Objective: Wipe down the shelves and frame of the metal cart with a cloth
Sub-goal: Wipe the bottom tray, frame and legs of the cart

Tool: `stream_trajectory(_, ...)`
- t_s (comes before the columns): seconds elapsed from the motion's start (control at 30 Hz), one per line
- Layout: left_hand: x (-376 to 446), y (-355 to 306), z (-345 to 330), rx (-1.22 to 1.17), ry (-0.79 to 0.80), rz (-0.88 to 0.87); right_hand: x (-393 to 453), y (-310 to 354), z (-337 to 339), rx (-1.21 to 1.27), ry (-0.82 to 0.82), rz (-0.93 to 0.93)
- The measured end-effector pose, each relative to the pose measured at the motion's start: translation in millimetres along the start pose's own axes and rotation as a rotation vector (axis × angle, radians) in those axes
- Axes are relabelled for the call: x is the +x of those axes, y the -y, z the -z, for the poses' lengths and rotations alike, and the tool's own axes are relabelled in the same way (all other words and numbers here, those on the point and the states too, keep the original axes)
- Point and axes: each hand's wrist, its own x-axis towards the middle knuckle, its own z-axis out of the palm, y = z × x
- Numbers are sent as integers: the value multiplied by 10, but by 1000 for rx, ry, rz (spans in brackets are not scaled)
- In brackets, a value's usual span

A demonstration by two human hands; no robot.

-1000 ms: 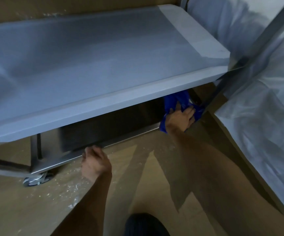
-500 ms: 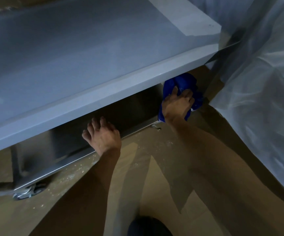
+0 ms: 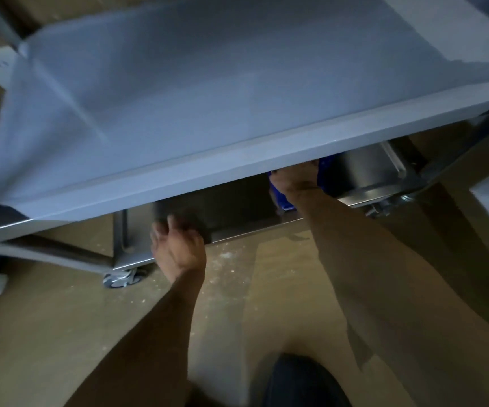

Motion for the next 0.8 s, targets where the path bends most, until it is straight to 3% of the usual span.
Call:
stream_trajectory(0.1, -100, 544, 192, -196, -138, 399, -193, 756, -52, 182, 154, 98)
stream_trajectory(0.17, -45, 861, 296, -282, -235, 548, -332, 1307, -111, 144, 247, 170)
stream_trajectory(0.27, 122, 1123, 411, -428, -277, 580, -638, 1985, -269, 19, 283, 342)
stream_trajectory(0.37, 152, 1363, 555, -430, -282, 557, -1140, 2407, -500, -29, 225, 562)
stream_trajectory(0.6, 282, 1704, 806, -465, -261, 545, -2053, 2561, -674, 111, 182, 830)
stream_trajectory(0.7, 268, 1682, 808, -511, -242, 523, -1886, 2345, -670, 153, 66, 828)
stream_trajectory(0.8, 258, 1714, 804, -534, -212, 428, -1395, 2293, -579, 108, 36, 452)
